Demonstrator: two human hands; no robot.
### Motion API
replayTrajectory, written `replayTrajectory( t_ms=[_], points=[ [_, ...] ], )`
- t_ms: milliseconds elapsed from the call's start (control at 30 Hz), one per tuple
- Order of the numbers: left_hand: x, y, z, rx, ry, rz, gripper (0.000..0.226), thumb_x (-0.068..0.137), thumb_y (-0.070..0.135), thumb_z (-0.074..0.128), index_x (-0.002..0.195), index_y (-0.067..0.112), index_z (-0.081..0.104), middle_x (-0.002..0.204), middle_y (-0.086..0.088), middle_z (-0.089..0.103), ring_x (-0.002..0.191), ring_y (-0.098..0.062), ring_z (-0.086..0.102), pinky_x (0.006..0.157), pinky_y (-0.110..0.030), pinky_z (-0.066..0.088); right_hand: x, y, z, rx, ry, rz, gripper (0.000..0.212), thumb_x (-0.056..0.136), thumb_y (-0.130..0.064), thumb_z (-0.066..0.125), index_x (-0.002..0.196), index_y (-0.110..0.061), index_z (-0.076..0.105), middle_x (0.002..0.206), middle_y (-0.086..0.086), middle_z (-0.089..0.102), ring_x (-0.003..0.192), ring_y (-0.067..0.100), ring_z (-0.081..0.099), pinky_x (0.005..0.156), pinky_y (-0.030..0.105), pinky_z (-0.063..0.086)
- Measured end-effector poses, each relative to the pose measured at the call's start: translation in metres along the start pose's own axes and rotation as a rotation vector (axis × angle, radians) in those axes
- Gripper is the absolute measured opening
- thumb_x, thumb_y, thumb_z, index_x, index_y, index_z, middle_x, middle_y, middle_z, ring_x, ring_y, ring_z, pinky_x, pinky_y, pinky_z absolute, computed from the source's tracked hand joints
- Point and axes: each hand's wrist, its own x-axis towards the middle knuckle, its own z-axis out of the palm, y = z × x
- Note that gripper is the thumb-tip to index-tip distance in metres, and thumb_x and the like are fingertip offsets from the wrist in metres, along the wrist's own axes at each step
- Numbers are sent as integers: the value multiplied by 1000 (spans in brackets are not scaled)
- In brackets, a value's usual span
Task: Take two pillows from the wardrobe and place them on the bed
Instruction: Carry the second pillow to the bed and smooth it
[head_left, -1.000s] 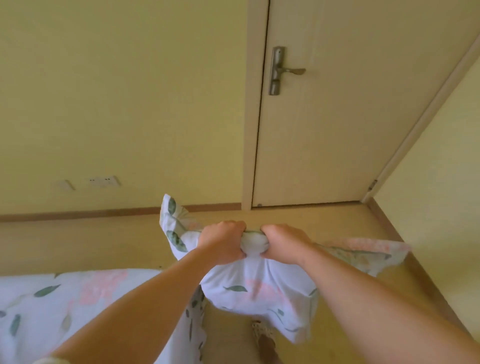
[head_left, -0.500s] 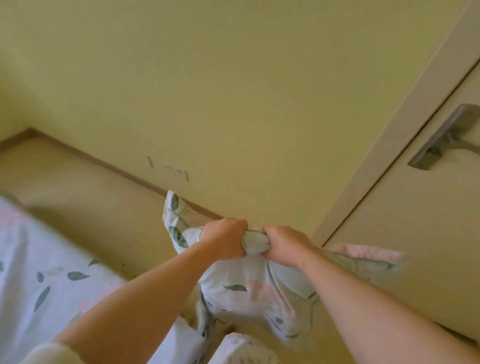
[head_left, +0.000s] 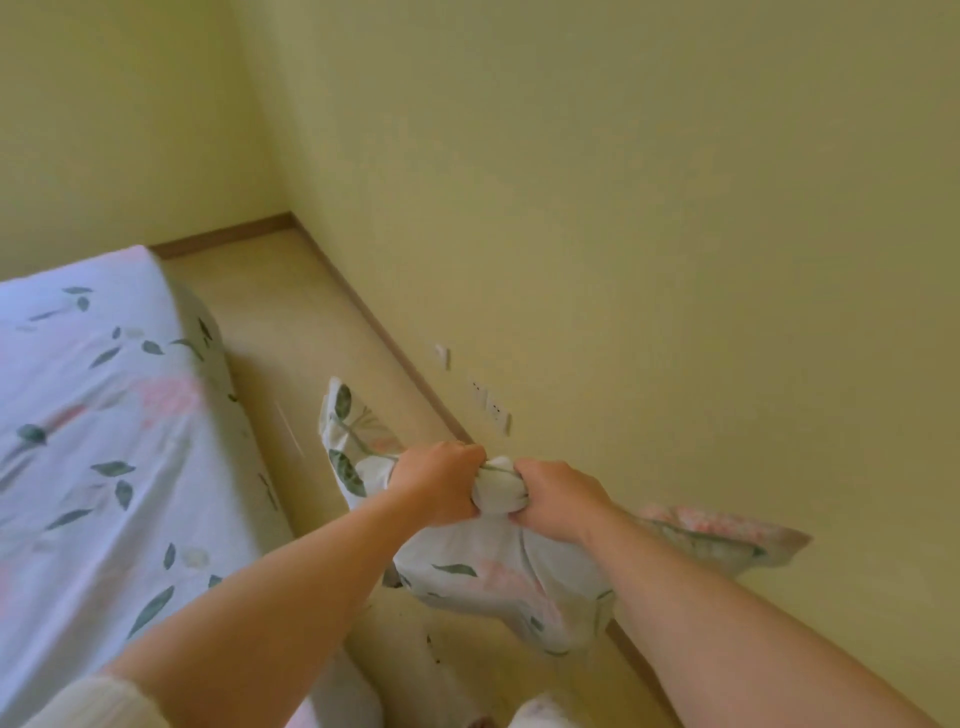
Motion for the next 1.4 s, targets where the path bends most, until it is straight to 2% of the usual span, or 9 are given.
replayTrajectory(
  t_ms=[133, 300, 433, 533, 733, 867, 967, 1133, 1400],
  points=[
    [32, -52, -23, -23, 33, -120, 29, 79, 36, 62, 100, 19, 53, 103, -1, 62, 92, -24, 61, 66, -31, 43, 75, -26, -19, -34, -42, -121, 37, 83, -31, 54, 119, -29, 51, 119, 2, 63, 106, 27, 59, 79, 33, 45],
    [94, -126, -65, 18, 92, -205, 31, 79, 38, 63, 100, 17, 52, 103, -3, 61, 92, -26, 61, 68, -32, 44, 186, -63, -54, -60, -61, -249, 28, 82, -31, 56, 109, -24, 56, 115, 3, 65, 104, 27, 60, 72, 30, 42],
    [153, -184, -104, 42, 90, -281, 32, 78, 37, 63, 102, 18, 53, 106, -3, 61, 94, -26, 61, 66, -32, 43, 276, -92, -90, -60, -100, -327, 25, 81, -28, 57, 105, -20, 56, 116, 6, 64, 106, 27, 59, 74, 31, 42],
    [187, -230, -129, 24, 77, -350, 34, 78, 36, 64, 104, 17, 53, 108, -4, 62, 96, -26, 61, 69, -34, 45, 338, -121, -111, -55, -144, -387, 27, 82, -27, 56, 108, -22, 57, 117, 4, 64, 107, 27, 59, 76, 30, 42],
    [225, -331, -164, -54, 116, -507, 33, 78, 35, 65, 103, 17, 54, 105, -2, 63, 93, -24, 62, 68, -33, 46, 454, -196, -133, -145, -211, -527, 30, 82, -28, 55, 111, -25, 56, 117, 2, 64, 105, 26, 59, 71, 28, 37],
    [253, -408, -181, -86, 143, -563, 32, 78, 33, 65, 102, 16, 53, 104, -3, 63, 92, -24, 62, 70, -33, 47, 533, -251, -135, -212, -211, -567, 28, 79, -33, 55, 106, -27, 56, 112, 1, 65, 103, 26, 60, 73, 31, 42],
    [274, -471, -201, -101, 174, -584, 32, 77, 32, 65, 103, 16, 54, 104, -2, 63, 92, -23, 61, 67, -31, 45, 589, -299, -141, -248, -216, -579, 25, 81, -32, 55, 104, -22, 55, 109, 2, 65, 99, 26, 60, 69, 30, 38],
    [309, -577, -240, -131, 183, -605, 33, 77, 32, 65, 105, 16, 54, 106, -3, 63, 94, -23, 60, 65, -30, 41, 682, -379, -157, -271, -238, -579, 26, 80, -33, 56, 104, -22, 57, 108, 2, 65, 99, 25, 60, 70, 31, 41],
    [368, -713, -296, -116, 174, -621, 30, 80, 32, 62, 103, 15, 52, 106, -5, 62, 94, -26, 60, 69, -32, 44, 804, -474, -183, -262, -233, -599, 23, 83, -34, 54, 102, -21, 56, 109, 2, 65, 98, 24, 60, 67, 28, 37]
  ],
)
